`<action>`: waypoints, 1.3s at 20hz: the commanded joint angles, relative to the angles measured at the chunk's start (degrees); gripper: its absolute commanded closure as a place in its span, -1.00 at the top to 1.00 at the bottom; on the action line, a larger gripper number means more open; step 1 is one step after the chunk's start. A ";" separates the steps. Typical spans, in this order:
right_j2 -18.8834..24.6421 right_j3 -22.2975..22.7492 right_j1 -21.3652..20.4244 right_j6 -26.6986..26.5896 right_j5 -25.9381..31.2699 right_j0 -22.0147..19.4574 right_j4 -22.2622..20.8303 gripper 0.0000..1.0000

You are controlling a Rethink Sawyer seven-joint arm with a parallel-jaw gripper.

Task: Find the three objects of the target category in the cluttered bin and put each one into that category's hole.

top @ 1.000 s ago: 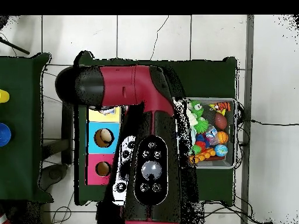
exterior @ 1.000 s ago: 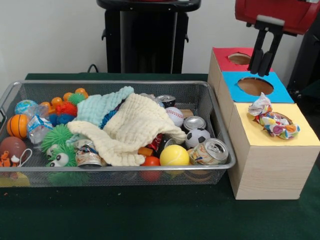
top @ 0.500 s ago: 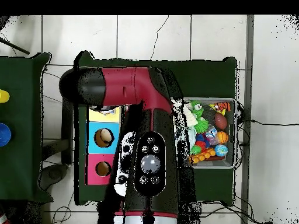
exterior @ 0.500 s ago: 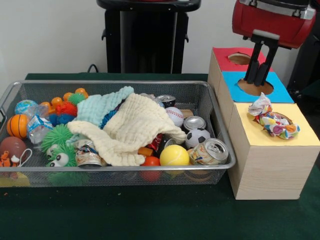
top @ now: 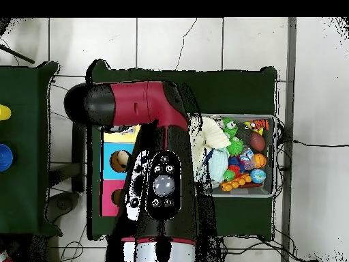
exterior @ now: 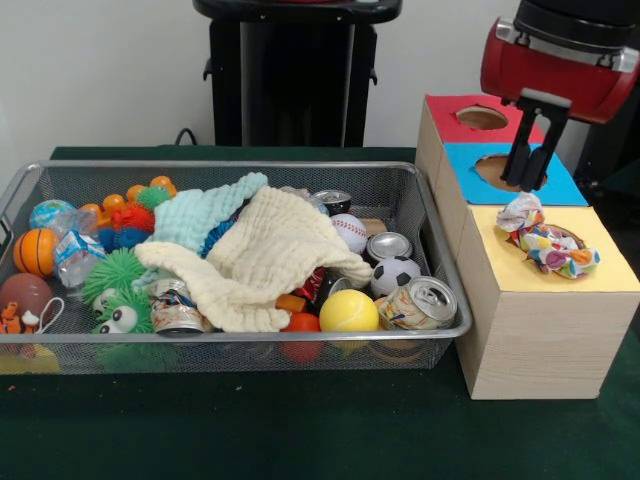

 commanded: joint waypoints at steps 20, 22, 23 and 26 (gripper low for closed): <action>-1.30 2.99 5.07 13.86 -5.29 0.76 3.31 -1.00; -1.30 3.38 5.35 13.83 -6.28 0.75 3.52 -1.00; -1.25 3.63 5.50 13.83 -6.83 0.74 3.67 -1.00; -1.63 4.18 5.65 14.44 -7.87 1.27 3.94 -1.00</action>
